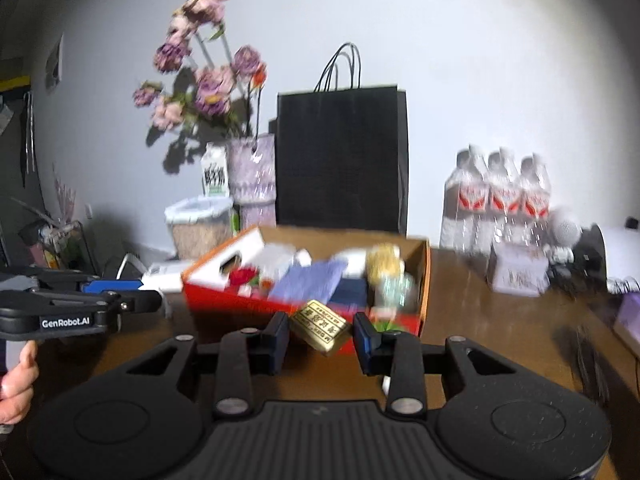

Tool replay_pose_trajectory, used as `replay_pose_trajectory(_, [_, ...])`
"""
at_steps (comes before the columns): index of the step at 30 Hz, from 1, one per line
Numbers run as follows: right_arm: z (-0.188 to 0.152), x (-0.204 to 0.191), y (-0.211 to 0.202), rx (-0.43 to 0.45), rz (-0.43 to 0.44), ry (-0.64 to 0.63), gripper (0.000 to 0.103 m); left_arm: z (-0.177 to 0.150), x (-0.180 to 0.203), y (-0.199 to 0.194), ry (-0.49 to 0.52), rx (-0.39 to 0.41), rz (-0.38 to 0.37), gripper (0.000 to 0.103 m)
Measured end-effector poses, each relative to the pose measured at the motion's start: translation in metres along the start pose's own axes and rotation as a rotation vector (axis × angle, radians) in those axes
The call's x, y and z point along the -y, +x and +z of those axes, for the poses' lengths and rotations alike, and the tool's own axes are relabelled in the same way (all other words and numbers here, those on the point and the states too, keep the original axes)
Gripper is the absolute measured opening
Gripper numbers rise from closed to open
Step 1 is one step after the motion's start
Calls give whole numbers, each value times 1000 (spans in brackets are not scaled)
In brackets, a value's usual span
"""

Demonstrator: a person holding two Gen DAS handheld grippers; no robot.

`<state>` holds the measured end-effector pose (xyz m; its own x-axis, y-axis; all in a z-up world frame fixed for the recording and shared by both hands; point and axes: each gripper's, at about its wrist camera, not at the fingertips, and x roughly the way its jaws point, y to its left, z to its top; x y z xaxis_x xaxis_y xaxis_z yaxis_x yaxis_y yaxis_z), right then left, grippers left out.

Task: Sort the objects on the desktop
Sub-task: 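Carry the white cap with the left tool while the right carries the beige tile to the box, then release the cap into the box while the right tool releases the tile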

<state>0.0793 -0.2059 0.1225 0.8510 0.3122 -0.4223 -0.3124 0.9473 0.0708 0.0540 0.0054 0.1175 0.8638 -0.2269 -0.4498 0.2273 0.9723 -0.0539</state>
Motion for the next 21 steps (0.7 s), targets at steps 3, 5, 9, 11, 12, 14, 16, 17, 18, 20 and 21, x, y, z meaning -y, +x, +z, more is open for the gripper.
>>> replay_pose_trajectory(3, [37,16,37,-29,40,35,33,33,-15,39,-54,-46,-45,30])
replay_pose_trajectory(5, [56,27,71,-68,60,82,33,52,-21,71,-72,-84,-44,30])
replay_pose_trajectory(9, [76,49,147,-183,75,182,33,80,-30,142,-73,-158,15,30])
replay_pose_trajectory(11, [76,59,183,-239,52,229,33,86,-35,176,-79,-205,27,30])
replay_pose_trajectory(12, [75,61,199,-265,37,226,33,88,-38,191,-89,-218,42,30])
replay_pose_trajectory(14, [68,65,227,-315,12,236,33,89,-40,215,-61,-247,54,30])
replay_pose_trajectory(16, [61,69,250,-356,7,253,34,87,-43,232,-42,-271,44,30])
replay_pose_trajectory(17, [59,70,260,-368,13,253,34,86,-44,239,-35,-275,59,30])
replay_pose_trajectory(18, [56,71,267,-378,16,250,34,86,-45,246,-33,-274,85,30])
replay_pose_trajectory(20, [52,70,284,-403,-15,235,34,85,-50,260,-41,-282,111,40])
replay_pose_trajectory(21, [51,69,288,-411,-39,225,34,85,-53,264,-53,-290,114,53])
